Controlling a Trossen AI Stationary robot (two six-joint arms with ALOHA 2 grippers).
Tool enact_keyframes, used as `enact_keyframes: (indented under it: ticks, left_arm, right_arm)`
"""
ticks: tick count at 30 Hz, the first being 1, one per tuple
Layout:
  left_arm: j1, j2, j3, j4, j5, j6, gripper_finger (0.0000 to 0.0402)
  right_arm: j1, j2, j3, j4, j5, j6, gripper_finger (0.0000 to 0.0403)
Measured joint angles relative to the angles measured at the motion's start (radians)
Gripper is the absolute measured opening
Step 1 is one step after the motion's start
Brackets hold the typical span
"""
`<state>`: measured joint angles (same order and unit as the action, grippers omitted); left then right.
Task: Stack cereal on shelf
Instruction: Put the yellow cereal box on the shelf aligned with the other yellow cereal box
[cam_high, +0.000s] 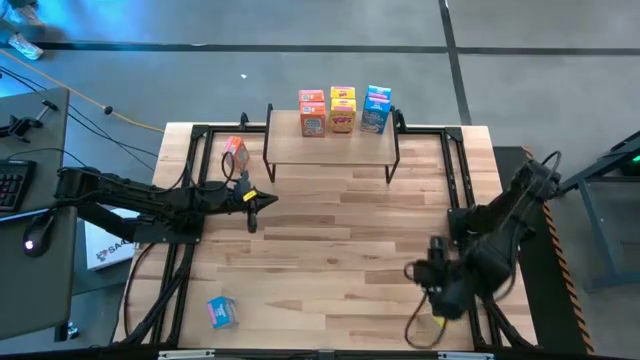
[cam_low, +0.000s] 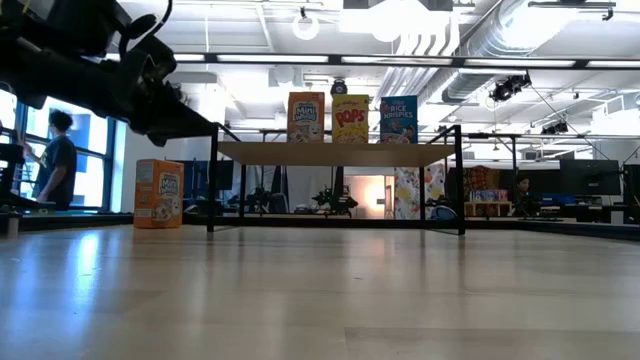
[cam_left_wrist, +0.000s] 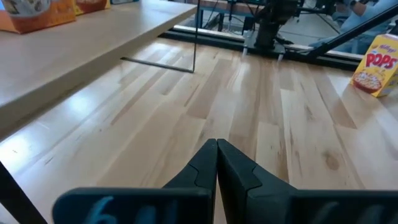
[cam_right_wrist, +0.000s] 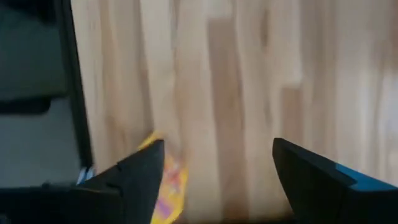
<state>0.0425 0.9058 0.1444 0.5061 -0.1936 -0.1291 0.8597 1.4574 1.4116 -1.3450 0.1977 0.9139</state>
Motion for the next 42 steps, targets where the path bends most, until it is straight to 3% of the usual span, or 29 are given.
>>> enact_keyframes:
  ticks: [4,8,17,28,42]
  left_arm:
    - [0.000,0.011,0.000,-0.022,0.000,0.013,0.0003]
    - [0.000,0.013,0.000,-0.068,0.000,0.035,0.0003]
    - [0.000,0.013,0.000,-0.081,0.000,0.045,0.0003]
    - [-0.019,0.013,0.000,-0.084,0.000,0.052,0.0003]
    - [-0.019,0.013,0.000,-0.083,0.000,0.052,0.0003]
  right_arm:
    - [0.075,0.113,0.094,-0.093,-0.096,0.130,0.0277]
    - [0.109,0.225,0.170,-0.099,-0.213,0.160,0.0277]
    - [0.118,0.402,0.290,-0.191,-0.281,0.025,0.0277]
    - [0.116,0.462,0.287,-0.227,-0.304,-0.123,0.0277]
    - [0.116,0.458,0.229,-0.209,-0.334,-0.199,0.0277]
